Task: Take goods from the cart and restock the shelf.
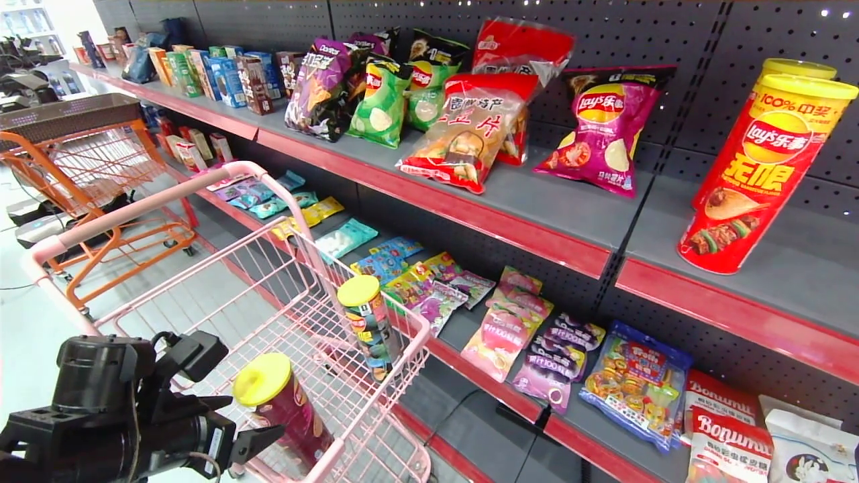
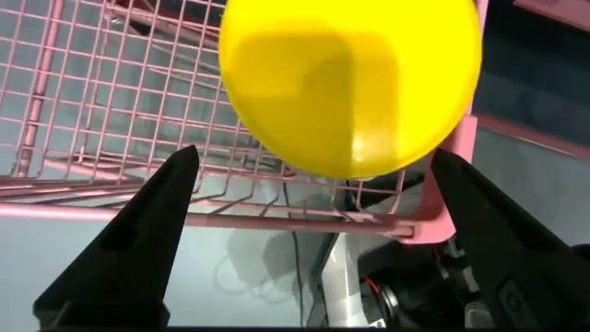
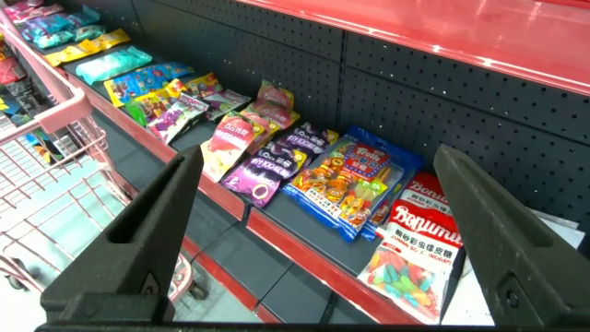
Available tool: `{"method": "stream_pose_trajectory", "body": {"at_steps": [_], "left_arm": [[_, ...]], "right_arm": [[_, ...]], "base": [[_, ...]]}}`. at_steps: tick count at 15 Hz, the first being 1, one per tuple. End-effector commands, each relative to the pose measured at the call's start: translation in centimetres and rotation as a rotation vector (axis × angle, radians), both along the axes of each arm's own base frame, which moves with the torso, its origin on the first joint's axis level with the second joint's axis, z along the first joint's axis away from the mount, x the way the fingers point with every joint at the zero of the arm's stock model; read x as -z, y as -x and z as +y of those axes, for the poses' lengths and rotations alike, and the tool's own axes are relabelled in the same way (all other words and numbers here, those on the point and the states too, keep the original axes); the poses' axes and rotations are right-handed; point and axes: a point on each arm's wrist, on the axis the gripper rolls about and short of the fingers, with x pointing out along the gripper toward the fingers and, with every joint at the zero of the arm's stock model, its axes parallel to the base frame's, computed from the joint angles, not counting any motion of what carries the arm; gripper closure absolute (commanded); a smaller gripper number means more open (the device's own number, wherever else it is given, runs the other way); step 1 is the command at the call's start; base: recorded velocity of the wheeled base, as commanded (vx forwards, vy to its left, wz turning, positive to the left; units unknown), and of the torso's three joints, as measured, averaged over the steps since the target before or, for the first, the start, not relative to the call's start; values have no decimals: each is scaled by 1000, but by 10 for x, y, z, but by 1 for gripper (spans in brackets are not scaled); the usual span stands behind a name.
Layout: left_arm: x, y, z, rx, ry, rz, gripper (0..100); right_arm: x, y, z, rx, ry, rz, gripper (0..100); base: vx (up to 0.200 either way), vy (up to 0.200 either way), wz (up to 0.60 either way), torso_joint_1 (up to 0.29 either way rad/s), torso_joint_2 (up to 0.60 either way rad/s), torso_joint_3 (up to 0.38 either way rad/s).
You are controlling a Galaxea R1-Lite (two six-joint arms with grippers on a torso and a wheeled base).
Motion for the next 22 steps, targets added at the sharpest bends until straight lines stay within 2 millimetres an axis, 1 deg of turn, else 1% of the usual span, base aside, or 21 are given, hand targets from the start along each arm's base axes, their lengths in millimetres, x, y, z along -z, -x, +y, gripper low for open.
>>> {"method": "stream_pose_trajectory", "body": {"at_steps": [1,3,6,12,16,19,20,22], "left_arm": [[10,-2,-3,13,-6,53,0],[14,-5,-4,20,-6,51,0],[20,-15,-7,28,1,4,0],[25,-20,-13,52,2,-5,0],[35,-31,-14,58,-2,-54,0],[39,-33,-17,66,-2,-58,0],[39,-33,-17,66,-3,-56,100],[40,-35,-17,68,-2,-61,100]], "right_arm": [[0,0,0,-2,0,1,0],[0,0,0,0,0,1,0],[0,0,0,0,0,1,0],[0,0,0,0,0,1,0],[0,0,0,0,1,1,0],[0,0,0,0,1,1,0],[0,0,0,0,1,1,0],[0,0,0,-2,1,1,0]], "base": [[0,0,0,0,0,0],[0,0,0,0,0,0],[0,0,0,0,0,0],[0,0,0,0,0,0],[0,0,0,0,0,0],[0,0,0,0,0,0],[0,0,0,0,0,0],[0,0,0,0,0,0]]}}
